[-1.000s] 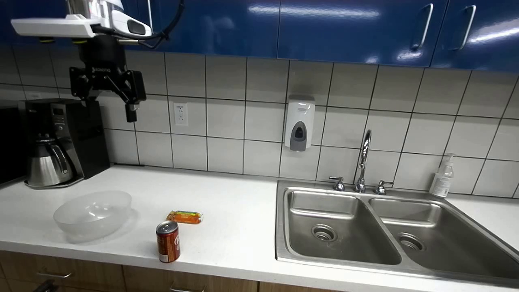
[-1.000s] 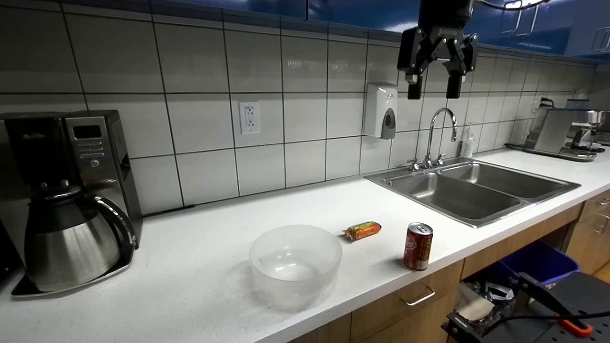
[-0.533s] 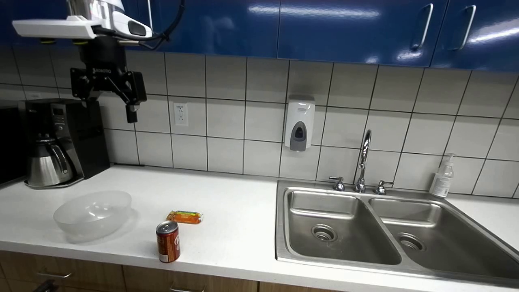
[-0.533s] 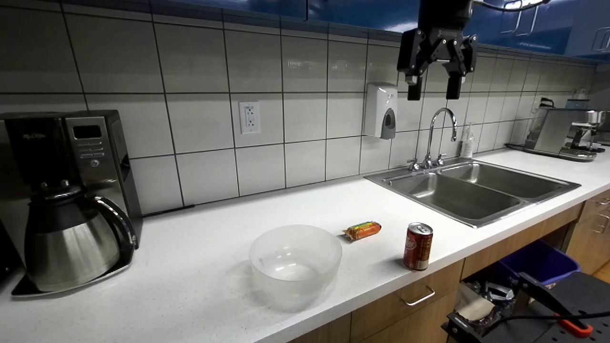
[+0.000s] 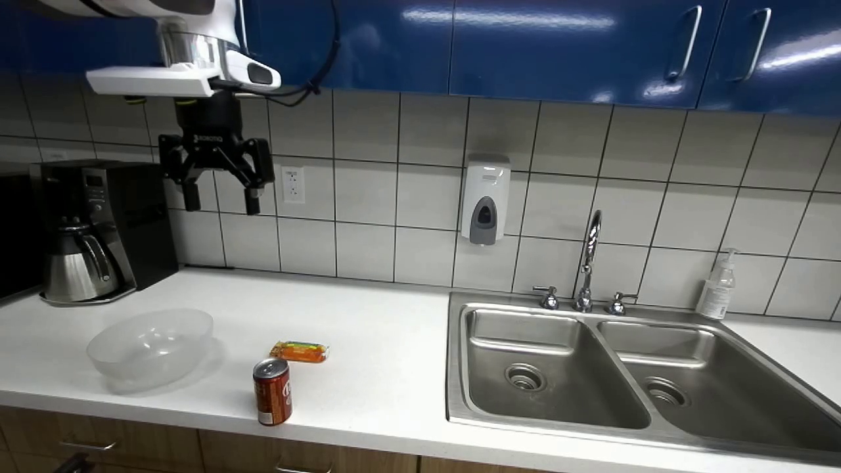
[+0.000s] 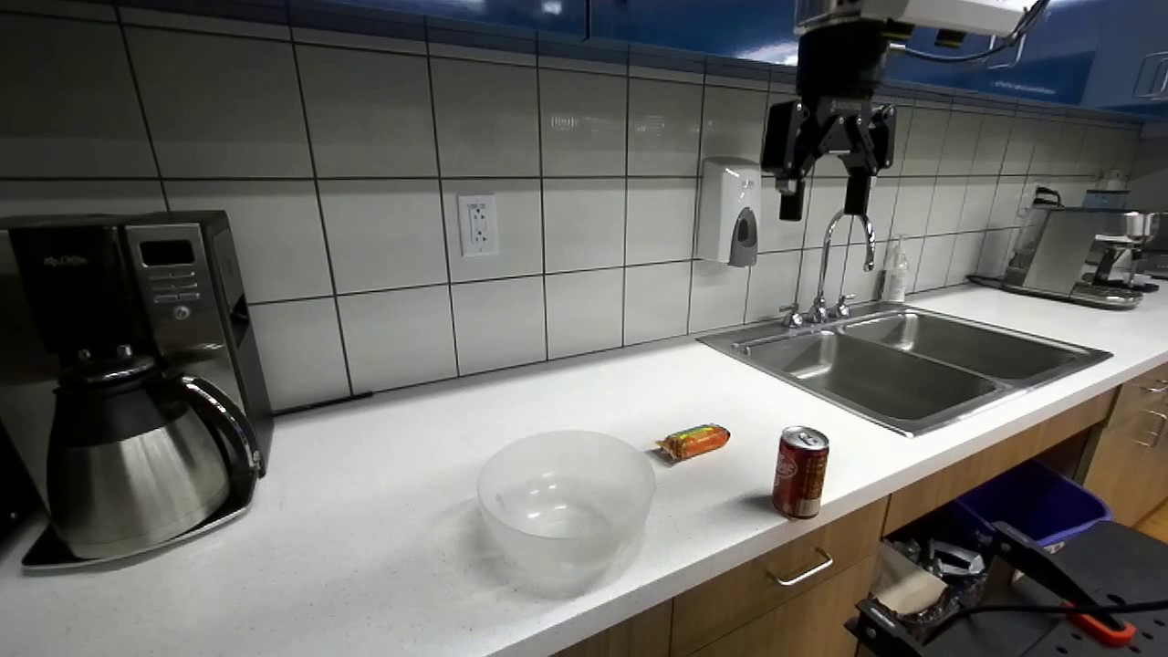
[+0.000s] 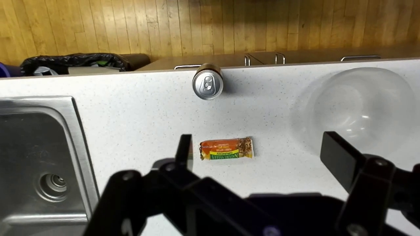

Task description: Put the orange packet in the clear bowl.

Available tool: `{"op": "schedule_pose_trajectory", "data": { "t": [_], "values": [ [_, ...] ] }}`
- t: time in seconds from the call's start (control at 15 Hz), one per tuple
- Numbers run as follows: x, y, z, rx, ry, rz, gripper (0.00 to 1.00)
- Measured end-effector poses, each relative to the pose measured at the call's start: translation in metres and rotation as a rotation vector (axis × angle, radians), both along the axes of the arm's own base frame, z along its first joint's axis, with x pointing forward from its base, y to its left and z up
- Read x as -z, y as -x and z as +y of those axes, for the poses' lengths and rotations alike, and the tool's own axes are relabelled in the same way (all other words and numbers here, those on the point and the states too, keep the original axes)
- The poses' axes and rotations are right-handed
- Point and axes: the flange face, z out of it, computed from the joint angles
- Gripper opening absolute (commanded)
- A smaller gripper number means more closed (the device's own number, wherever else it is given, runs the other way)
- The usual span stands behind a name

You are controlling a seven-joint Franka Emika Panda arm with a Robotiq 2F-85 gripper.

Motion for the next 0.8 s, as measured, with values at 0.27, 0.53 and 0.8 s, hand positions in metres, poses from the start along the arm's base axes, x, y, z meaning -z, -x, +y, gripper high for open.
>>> {"op": "schedule_pose_trajectory", "data": {
  "t": [0.27,0.53,0.8],
  "values": [
    [0.022,-0.02,-0.015,-0.088,0.023,0.028,1.0],
    [0.039,-0.037,-0.024,-0.207,0.039,0.069,1.0],
    [0.048,-0.055,-0.032,-0.356,0.052,0.088,1.0]
  ]
}}
